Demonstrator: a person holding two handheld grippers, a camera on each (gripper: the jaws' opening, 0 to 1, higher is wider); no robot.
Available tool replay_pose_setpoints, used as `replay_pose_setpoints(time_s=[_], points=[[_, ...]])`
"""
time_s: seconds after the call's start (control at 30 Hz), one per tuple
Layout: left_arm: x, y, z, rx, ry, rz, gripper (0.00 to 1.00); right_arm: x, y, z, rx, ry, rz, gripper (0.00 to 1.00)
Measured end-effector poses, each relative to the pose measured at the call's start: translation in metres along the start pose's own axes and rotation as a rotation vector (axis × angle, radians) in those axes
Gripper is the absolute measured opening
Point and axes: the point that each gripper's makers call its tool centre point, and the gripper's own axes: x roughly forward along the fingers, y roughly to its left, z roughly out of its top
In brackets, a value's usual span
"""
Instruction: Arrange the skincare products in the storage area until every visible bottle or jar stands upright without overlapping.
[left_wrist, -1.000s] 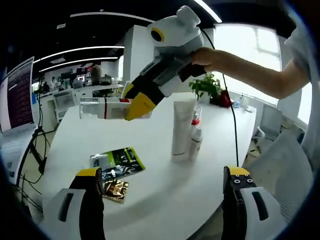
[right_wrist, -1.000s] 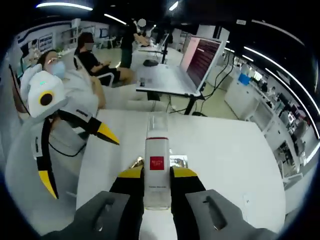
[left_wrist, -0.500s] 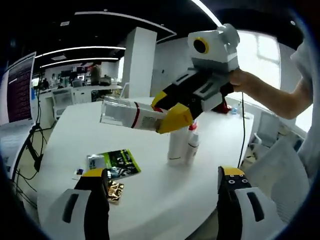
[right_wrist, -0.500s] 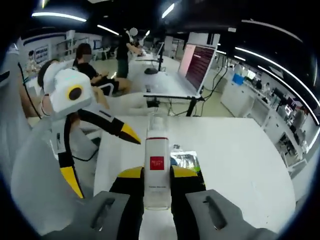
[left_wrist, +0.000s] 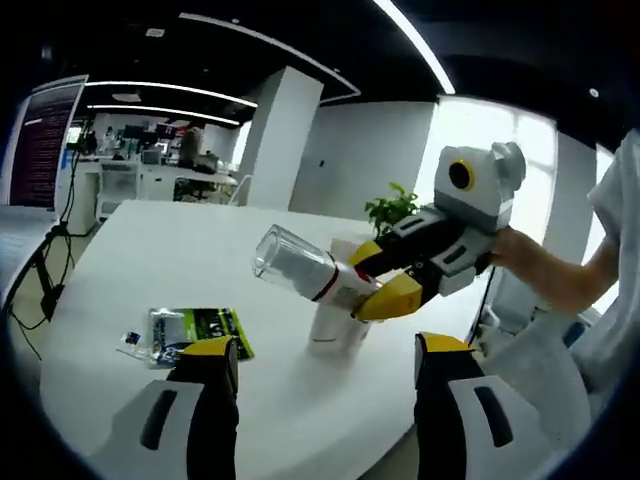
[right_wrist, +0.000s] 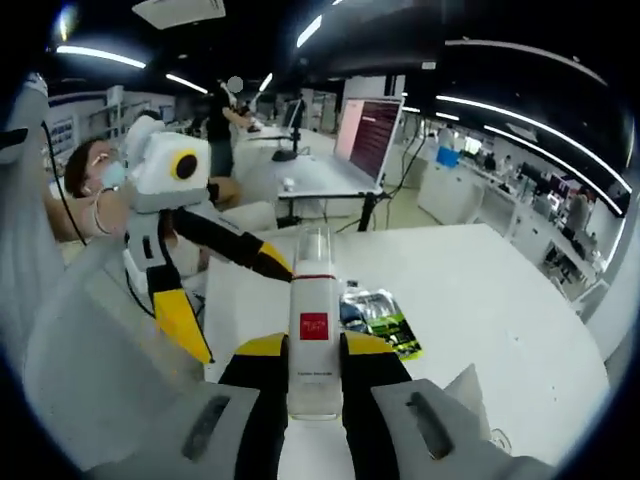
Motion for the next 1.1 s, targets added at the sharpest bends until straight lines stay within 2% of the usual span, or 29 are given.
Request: replay_pose_setpoints(time_s=[0.27, 0.43, 0.57, 0.67, 0.77, 0.9, 1.0, 1.1], points=[[0.002, -0.002, 0.006, -0.093, -0.033, -0.046, 0.55, -0.005, 0.011, -0.004, 0.031, -0.032, -0.016, 0.19], [0.005, -0.001, 0.009, -0.108, -0.025, -0.057, 0.5, -0.013, 0.017, -0.001, 0.004, -0.043, -0.057, 0.19], [0.007, -0.008, 0.018, -0.186, -0.045, -0.109, 0.49, -0.014, 0.022, 0.001, -0.01, -0.054, -0.074, 0.19], [0.013, -0.013, 0.017, -0.228, -0.019, -0.134, 0.46, -0.014, 0.022, 0.001, -0.014, -0.061, -0.089, 0.19], [0.021, -0.017, 0.017, -0.224, -0.004, -0.144, 0.42, -0.014, 0.019, 0.001, -0.02, -0.065, -0.12, 0.19], [0.031, -0.022, 0.019, -0.249, 0.004, -0.165, 0.35, -0.015, 0.02, 0.002, -0.017, -0.075, -0.128, 0.19], [0.041, -0.022, 0.019, -0.257, 0.01, -0.16, 0.33, -0.018, 0.015, 0.001, -0.03, -0.07, -0.162, 0.19], [0.051, -0.027, 0.021, -0.266, 0.015, -0.183, 0.31, -0.022, 0.008, -0.002, -0.04, -0.058, -0.195, 0.19]])
